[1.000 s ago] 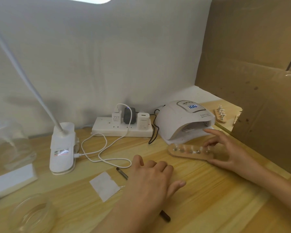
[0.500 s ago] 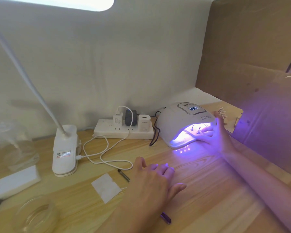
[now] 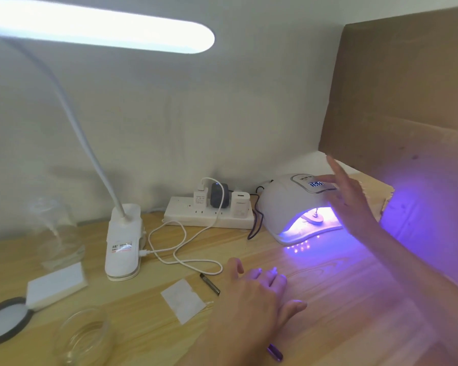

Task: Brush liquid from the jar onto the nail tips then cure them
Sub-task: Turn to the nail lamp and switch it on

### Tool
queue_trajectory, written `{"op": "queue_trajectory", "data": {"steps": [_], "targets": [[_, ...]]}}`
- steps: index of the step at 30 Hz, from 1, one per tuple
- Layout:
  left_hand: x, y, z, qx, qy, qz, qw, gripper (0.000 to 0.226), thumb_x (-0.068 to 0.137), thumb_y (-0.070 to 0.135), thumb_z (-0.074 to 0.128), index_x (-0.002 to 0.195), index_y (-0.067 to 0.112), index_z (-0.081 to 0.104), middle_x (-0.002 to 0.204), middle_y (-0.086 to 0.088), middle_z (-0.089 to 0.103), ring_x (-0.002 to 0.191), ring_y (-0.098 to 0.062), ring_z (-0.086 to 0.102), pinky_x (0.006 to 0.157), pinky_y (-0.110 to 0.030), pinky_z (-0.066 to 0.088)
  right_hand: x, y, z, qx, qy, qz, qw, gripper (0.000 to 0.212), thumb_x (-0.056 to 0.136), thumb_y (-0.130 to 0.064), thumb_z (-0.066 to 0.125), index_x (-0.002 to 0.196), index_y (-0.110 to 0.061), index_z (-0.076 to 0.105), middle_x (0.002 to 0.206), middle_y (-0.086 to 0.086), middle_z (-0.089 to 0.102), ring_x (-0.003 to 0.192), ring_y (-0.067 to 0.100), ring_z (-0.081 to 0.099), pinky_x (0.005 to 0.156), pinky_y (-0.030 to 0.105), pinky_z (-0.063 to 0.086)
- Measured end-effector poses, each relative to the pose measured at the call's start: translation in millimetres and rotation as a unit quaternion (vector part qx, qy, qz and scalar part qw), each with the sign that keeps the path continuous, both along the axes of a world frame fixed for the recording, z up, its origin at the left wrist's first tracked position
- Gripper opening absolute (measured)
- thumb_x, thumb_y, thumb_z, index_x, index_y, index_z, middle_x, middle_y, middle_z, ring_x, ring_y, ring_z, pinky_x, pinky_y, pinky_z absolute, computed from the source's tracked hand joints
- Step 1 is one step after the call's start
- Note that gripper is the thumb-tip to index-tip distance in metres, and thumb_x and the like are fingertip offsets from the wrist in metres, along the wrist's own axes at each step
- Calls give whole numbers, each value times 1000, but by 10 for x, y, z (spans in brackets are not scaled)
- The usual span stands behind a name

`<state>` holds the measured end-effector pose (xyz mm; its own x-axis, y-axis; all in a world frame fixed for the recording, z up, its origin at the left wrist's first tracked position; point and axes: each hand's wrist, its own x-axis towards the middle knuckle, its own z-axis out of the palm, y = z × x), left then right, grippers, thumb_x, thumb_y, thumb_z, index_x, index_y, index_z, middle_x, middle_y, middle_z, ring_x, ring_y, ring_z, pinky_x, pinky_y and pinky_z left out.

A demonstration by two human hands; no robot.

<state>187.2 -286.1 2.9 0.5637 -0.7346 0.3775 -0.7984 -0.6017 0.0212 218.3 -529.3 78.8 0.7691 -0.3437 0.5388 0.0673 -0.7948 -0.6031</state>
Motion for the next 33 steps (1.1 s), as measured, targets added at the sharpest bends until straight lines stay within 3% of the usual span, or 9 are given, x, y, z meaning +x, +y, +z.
{"op": "queue_trajectory", "data": {"steps": [4, 12, 16, 20, 23, 24, 26, 28, 33], "targets": [[-4, 15, -5, 9, 29, 2, 1000, 62, 86, 63, 22, 77, 37, 78, 89, 23, 76, 74, 4, 71, 79, -32, 29, 132, 113, 86, -133, 77, -17, 988, 79, 90, -5, 58, 156, -29, 22, 130, -4, 65, 120, 27, 54, 96, 37, 40], [-54, 41, 50, 29, 38, 20, 999, 64, 87, 63, 19, 82, 38, 78, 95, 23, 76, 79, 3, 72, 81, -33, 29, 200, 110, 17, -113, 100, -40, 988, 82, 89, -6, 54, 157, -31, 15, 128, -11, 61, 120, 20, 48, 116, 47, 17], [-49, 50, 152, 47, 82, -32, 995, 83, 86, 69, 0, 139, 30, 52, 150, 4, 53, 135, -18, 50, 104, -43, 5, 129, 139, 70, -70, 128, -25, 989, 79, 92, -5, 49, 157, -33, 14, 131, -14, 58, 131, 17, 40, 120, 45, 4], [-146, 129, 290, 69, 98, -45, 992, 59, 102, 61, 24, 144, 25, 45, 154, -3, 45, 149, -23, 24, 112, -52, 2, -150, 388, -68, -130, -7, 33, 991, 56, 93, -16, 48, 147, -19, 40, 132, -10, 55, 133, 22, 42, 118, 57, 12], [-152, 291, 222, 68, -102, -44, 991, 45, 100, 55, 27, 126, 45, 62, 121, 22, 68, 125, -5, 56, 106, -40, 39, -429, 684, -213, -176, -7, 152, 973, 44, 91, -32, 41, 132, -25, 55, 131, -10, 56, 128, 23, 46, 112, 53, 29], [-180, 398, 220, 129, -17, -74, 989, 38, 96, 49, 35, 116, 50, 67, 102, 28, 70, 106, 3, 64, 93, -28, 49, -504, 771, -253, -202, 0, 195, 960, 40, 92, -33, 41, 127, -28, 59, 129, -11, 56, 127, 22, 47, 111, 46, 32], [-469, 578, 149, 30, 30, 36, 998, 34, 90, 25, 44, 96, 48, 69, 78, 28, 64, 81, 12, 64, 79, -13, 50, -630, 947, -350, -271, -11, 254, 929, 34, 94, -27, 43, 116, -30, 68, 133, -10, 55, 127, 17, 47, 107, 32, 32], [-587, 1124, 182, 126, -68, -39, 989, 40, 103, 17, 35, 94, 52, 54, 77, 34, 47, 81, 23, 52, 86, -4, 37, -731, 1109, -423, -301, -26, 282, 911, 34, 93, -22, 45, 112, -30, 72, 142, -7, 50, 129, 12, 44, 107, 25, 31], [-661, 2355, 44, -37, -80, -76, 993, 19, 106, 25, 41, 116, 32, 56, 80, 17, 54, 70, -4, 46, 69, -19, 45, -814, 1530, -351, -319, -68, 318, 890, 33, 98, -26, 44, 95, -21, 77, 120, -4, 62, 108, 15, 57, 91, 29, 44]]}}
